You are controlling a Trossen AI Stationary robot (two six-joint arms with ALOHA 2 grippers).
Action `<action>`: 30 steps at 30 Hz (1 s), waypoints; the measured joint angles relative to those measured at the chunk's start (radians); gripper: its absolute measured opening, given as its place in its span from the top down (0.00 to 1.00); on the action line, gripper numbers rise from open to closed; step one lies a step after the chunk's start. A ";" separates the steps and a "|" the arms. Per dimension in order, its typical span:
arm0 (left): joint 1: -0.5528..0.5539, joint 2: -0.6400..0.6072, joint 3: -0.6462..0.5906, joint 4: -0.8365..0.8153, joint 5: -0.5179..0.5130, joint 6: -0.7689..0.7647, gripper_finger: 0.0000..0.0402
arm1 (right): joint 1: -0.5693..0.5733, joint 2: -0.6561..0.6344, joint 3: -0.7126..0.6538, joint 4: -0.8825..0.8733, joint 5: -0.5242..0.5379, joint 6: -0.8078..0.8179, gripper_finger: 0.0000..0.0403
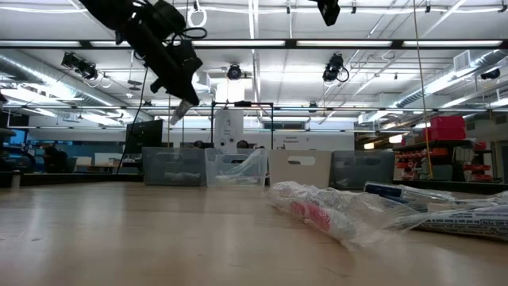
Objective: Pick & Place Travel size toiletries
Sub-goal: Put the white toothpaste into the left black bin, then put the orange toothbrush into the transparent bin
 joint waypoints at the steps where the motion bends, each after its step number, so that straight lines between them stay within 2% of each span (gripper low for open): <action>1: 0.000 0.007 -0.010 0.033 0.006 -0.015 0.96 | 0.000 0.000 0.000 0.000 0.001 0.000 0.95; 6: 0.012 0.041 -0.067 0.105 0.012 -0.067 0.96 | 0.000 0.000 0.000 0.000 0.013 0.003 0.95; 17: 0.013 0.063 -0.076 0.103 -0.038 -0.055 0.90 | 0.000 0.000 0.000 0.000 0.016 0.011 0.95; 21: 0.013 0.063 -0.076 0.098 -0.040 -0.068 0.81 | 0.000 0.000 0.000 0.000 0.016 0.011 0.95; 27: 0.013 0.063 -0.076 0.096 -0.045 -0.095 0.61 | 0.000 0.000 0.000 0.000 0.016 0.011 0.95; 30: 0.013 0.055 -0.076 0.094 0.004 -0.135 0.53 | 0.000 0.000 0.000 0.000 0.016 0.011 0.95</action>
